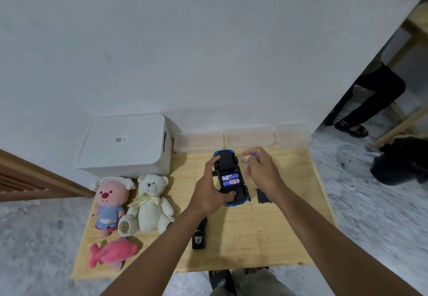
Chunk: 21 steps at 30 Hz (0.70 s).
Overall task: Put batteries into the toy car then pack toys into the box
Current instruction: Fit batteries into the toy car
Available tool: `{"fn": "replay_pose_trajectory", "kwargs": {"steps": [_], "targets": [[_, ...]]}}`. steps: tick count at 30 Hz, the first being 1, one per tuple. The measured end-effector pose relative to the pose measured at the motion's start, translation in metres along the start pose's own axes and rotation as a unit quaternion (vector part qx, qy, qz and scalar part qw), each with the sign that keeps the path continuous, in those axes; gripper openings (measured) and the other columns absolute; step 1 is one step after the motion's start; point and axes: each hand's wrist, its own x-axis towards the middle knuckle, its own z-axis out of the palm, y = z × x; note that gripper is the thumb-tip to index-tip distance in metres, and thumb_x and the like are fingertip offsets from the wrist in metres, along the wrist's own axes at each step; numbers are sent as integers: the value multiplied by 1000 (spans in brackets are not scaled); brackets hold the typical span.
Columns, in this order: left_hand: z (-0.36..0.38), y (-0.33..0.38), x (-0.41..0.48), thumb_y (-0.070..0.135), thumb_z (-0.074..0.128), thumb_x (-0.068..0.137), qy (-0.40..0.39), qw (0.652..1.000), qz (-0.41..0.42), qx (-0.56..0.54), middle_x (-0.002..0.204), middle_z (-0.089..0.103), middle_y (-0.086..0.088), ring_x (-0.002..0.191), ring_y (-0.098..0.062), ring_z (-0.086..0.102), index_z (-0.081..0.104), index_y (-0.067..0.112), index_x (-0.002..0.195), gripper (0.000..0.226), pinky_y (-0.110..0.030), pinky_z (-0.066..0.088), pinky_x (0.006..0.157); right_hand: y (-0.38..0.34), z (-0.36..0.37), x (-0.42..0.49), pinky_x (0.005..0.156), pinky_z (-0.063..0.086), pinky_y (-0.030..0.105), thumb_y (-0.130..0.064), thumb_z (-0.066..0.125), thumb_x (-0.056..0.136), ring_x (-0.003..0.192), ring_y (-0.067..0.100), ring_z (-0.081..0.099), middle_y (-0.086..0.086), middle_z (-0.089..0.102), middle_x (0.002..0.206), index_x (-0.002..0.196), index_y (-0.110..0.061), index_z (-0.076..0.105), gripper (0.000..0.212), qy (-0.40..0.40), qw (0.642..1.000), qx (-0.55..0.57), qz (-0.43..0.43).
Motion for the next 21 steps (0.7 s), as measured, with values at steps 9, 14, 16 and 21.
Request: {"fn": "replay_pose_trajectory", "kwargs": {"steps": [9, 14, 16, 21], "targets": [[4, 4, 2, 11, 85, 71, -7, 1000, 4, 9, 127, 58, 7, 90, -17, 74, 23, 50, 150, 108, -29, 63, 77, 13, 23, -8, 63, 43, 27, -68, 70, 73, 87, 14, 63, -14, 67, 90, 94, -34, 66, 40, 60, 937, -341, -33], [1, 1, 1, 10, 85, 71, -14, 1000, 10, 16, 128, 57, 7, 93, -16, 73, 22, 49, 150, 109, -32, 63, 80, 7, 25, -5, 56, 40, 25, -71, 71, 68, 80, 11, 63, -15, 65, 77, 83, -31, 66, 43, 46, 937, -345, -16], [1, 0, 1, 10, 87, 70, -21, 999, 15, 25, 125, 56, 11, 87, -16, 73, 20, 47, 151, 112, -27, 61, 75, 4, 25, -4, 57, 41, 25, -70, 74, 67, 81, 11, 63, -15, 66, 80, 84, -31, 67, 43, 43, 940, -338, -14], [-1, 0, 1, 9, 89, 69, -28, 999, 23, 41, 125, 60, 12, 85, -14, 71, 18, 46, 151, 114, -19, 56, 69, 1, 26, -5, 61, 45, 26, -64, 77, 63, 79, 11, 64, -16, 67, 83, 83, -30, 68, 41, 30, 945, -325, 5]]}}
